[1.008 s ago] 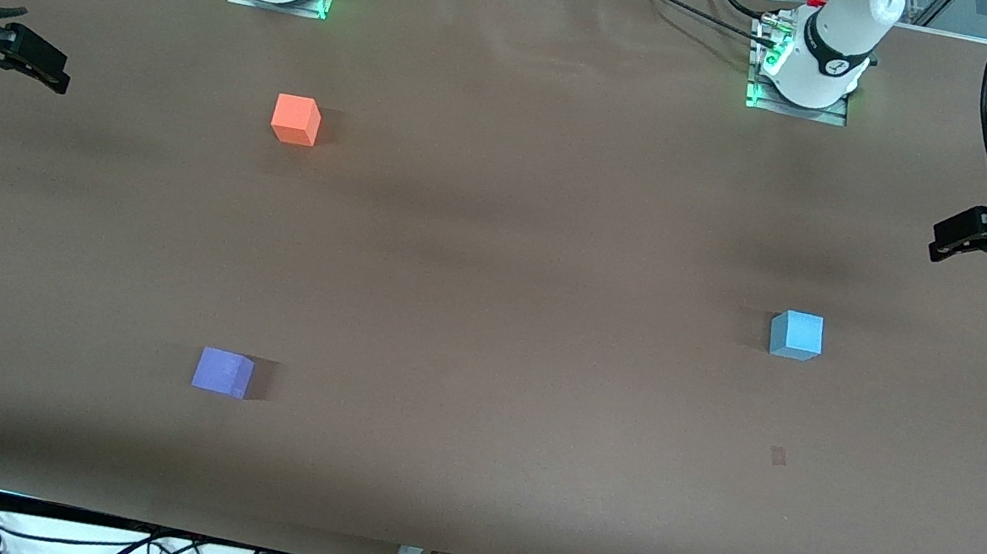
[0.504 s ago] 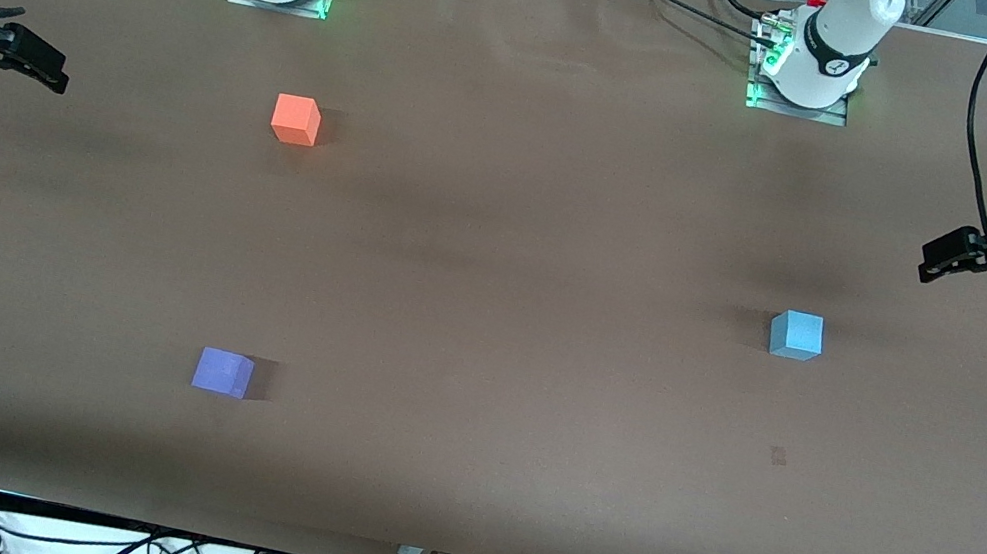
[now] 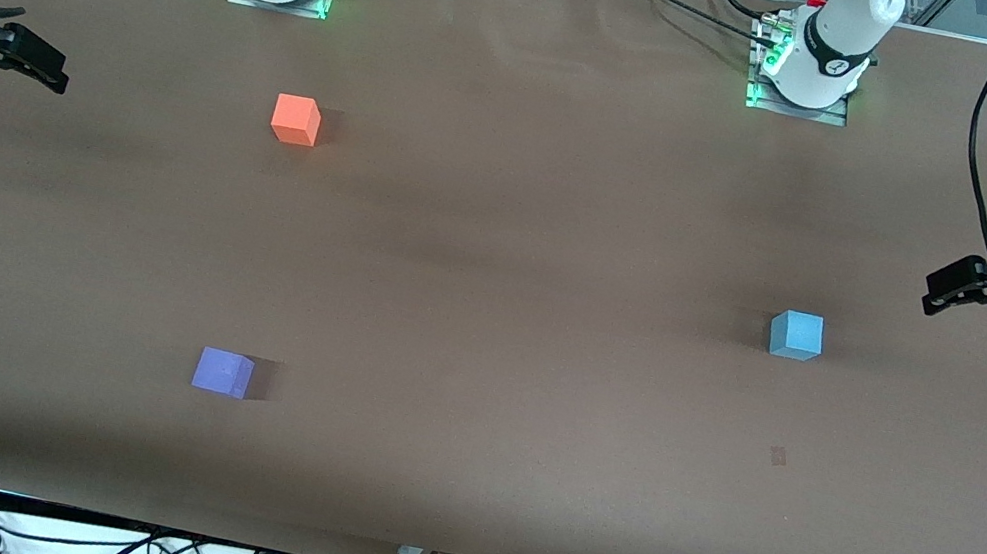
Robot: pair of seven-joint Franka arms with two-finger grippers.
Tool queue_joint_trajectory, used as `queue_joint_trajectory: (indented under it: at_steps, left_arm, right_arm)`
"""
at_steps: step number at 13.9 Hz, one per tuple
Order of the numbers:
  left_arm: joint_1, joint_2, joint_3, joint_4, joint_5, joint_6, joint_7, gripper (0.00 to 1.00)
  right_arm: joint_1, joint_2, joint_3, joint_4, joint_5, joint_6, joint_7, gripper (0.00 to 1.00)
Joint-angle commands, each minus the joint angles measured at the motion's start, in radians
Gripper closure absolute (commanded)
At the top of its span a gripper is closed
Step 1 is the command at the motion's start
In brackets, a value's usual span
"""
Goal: Place blue block between orange and purple blocks
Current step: 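Move the left gripper toward the light-blue cube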
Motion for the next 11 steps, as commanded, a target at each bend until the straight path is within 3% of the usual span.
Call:
queue_joint_trajectory:
  at_steps: [1, 5, 11]
  left_arm:
    - [-0.002, 0.020, -0.002, 0.041, -0.003, -0.034, -0.005, 0.00]
    - [0.000, 0.011, -0.010, 0.017, -0.001, -0.100, 0.003, 0.00]
    - [0.013, 0.032, -0.008, 0.001, -0.029, -0.056, 0.020, 0.00]
  right_arm:
    - [-0.001, -0.002, 0.002, 0.003, -0.007, 0.002, -0.013, 0.00]
    - [0.002, -0.002, 0.003, 0.003, -0.007, 0.004, -0.010, 0.00]
    - [0.004, -0.002, 0.005, 0.003, -0.004, 0.004, 0.001, 0.00]
